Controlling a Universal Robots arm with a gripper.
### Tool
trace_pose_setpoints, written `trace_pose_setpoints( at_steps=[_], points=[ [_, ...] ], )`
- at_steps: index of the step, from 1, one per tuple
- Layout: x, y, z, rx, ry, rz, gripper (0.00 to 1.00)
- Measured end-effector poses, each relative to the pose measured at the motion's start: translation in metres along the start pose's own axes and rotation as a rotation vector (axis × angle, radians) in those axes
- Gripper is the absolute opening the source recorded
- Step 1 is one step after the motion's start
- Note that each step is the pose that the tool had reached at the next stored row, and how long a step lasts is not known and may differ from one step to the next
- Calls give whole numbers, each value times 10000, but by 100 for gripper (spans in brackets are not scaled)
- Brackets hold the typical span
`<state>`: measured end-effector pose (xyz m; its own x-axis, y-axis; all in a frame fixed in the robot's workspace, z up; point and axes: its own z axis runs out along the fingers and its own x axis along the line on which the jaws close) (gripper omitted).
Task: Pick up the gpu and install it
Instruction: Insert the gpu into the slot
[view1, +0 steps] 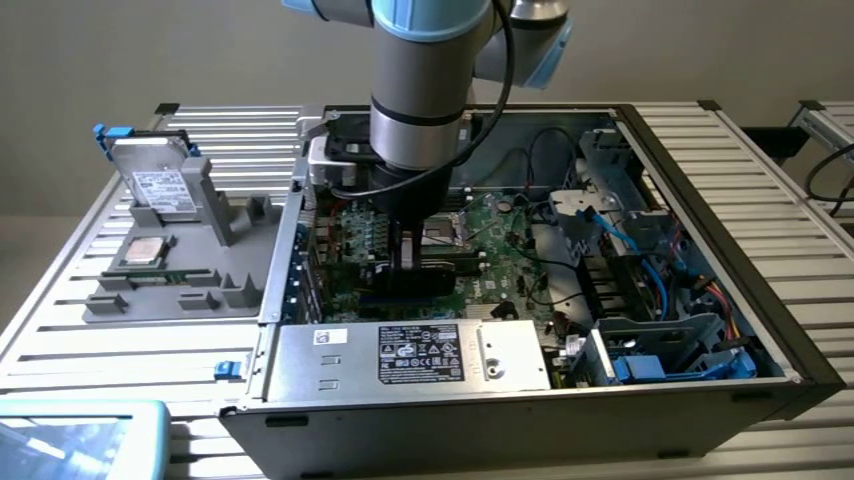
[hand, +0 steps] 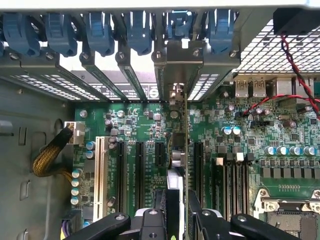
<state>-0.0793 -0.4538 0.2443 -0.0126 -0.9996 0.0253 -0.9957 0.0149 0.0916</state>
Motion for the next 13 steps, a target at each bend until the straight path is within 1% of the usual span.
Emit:
trace_pose_setpoints(
  at_steps=[4, 13],
  points=[
    [0, 2, 6, -17, 1, 0, 28],
    [0, 4, 19, -18, 3, 0, 28]
  ],
)
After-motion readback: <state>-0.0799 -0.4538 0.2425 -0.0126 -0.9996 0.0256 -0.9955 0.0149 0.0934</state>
